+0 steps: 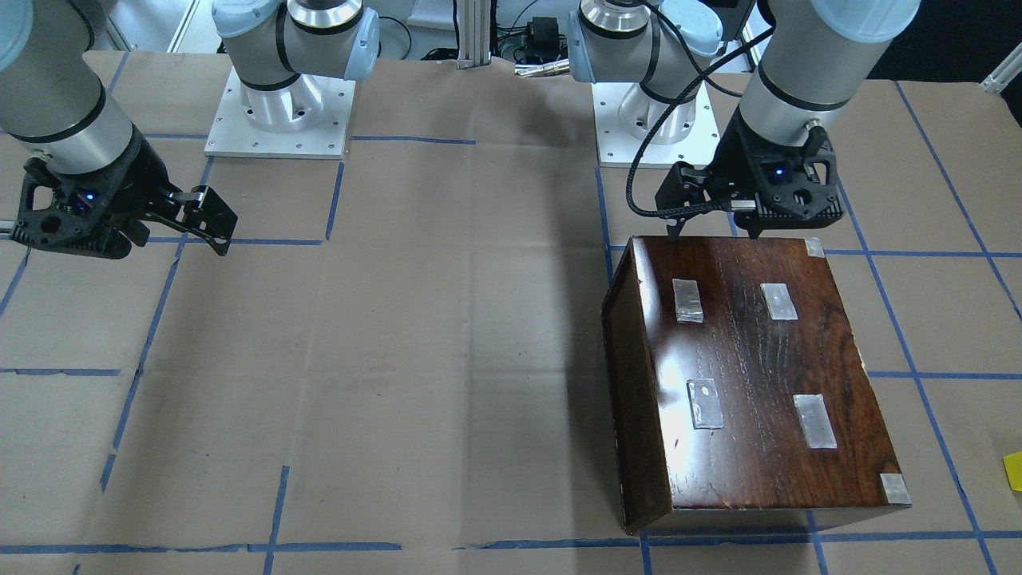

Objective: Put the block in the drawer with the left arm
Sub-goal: 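Move the left gripper to the white drawer handle on the box side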

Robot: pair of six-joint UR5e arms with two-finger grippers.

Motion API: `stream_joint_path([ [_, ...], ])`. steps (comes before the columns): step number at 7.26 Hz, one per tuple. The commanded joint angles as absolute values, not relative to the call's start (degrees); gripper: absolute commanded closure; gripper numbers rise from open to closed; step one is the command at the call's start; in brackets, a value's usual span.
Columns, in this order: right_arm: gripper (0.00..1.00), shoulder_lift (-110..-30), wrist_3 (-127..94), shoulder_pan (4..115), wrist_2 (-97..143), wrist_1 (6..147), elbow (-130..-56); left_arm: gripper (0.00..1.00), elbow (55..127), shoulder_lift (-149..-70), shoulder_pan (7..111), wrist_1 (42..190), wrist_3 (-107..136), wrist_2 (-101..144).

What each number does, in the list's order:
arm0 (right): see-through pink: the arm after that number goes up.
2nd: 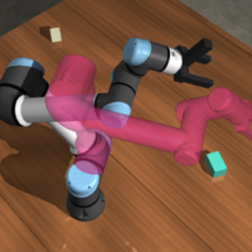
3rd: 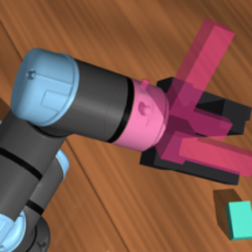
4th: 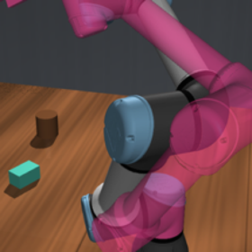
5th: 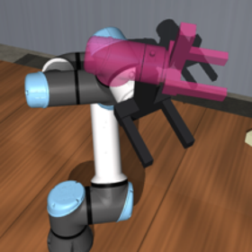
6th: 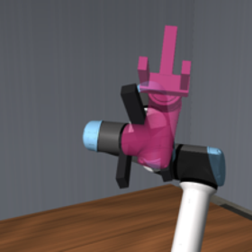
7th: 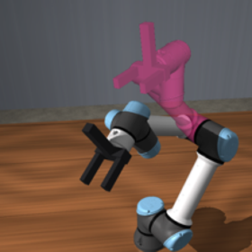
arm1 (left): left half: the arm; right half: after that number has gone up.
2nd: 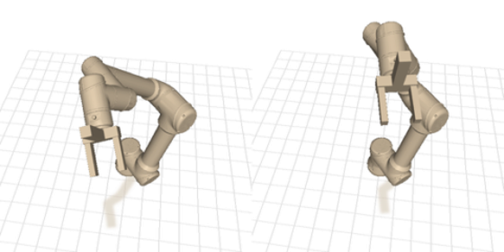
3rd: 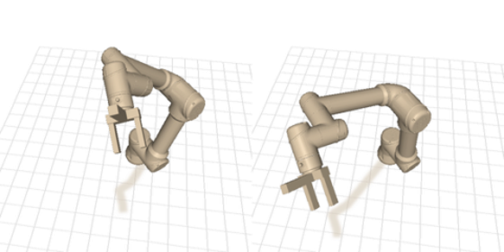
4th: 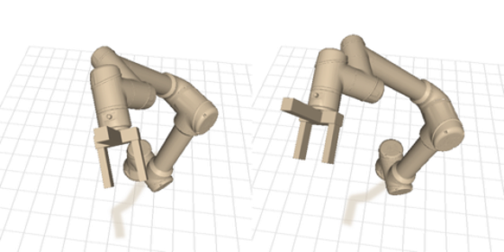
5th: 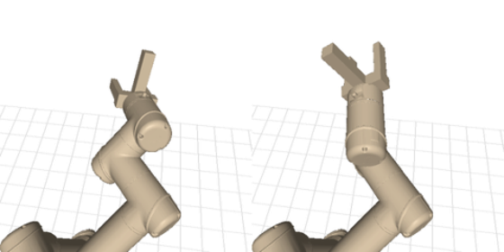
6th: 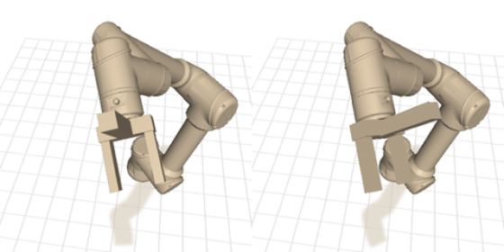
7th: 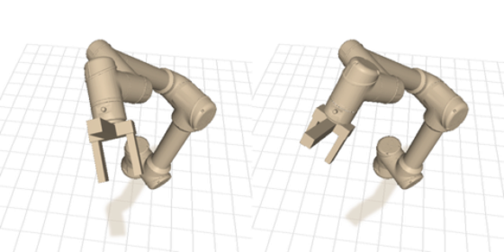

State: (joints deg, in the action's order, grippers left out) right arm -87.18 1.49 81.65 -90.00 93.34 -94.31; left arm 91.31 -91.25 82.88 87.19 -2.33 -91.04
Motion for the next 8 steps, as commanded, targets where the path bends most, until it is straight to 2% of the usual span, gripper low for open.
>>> stream_joint_path([
  [1,0.0,-87.19,1.49,81.65,-90.0,93.34,-94.31,0.01,90.09,-93.06,74.31,87.19,-10.56,-90.53],
  [4,0.0,-87.19,1.49,81.65,-90.0,93.34,-94.31,0.01,89.82,-93.78,66.03,87.01,-15.38,-90.79],
  [8,0.0,-87.19,1.49,81.65,-90.0,93.34,-94.31,0.01,85.53,-100.61,61.27,86.4,-21.95,-90.26],
])
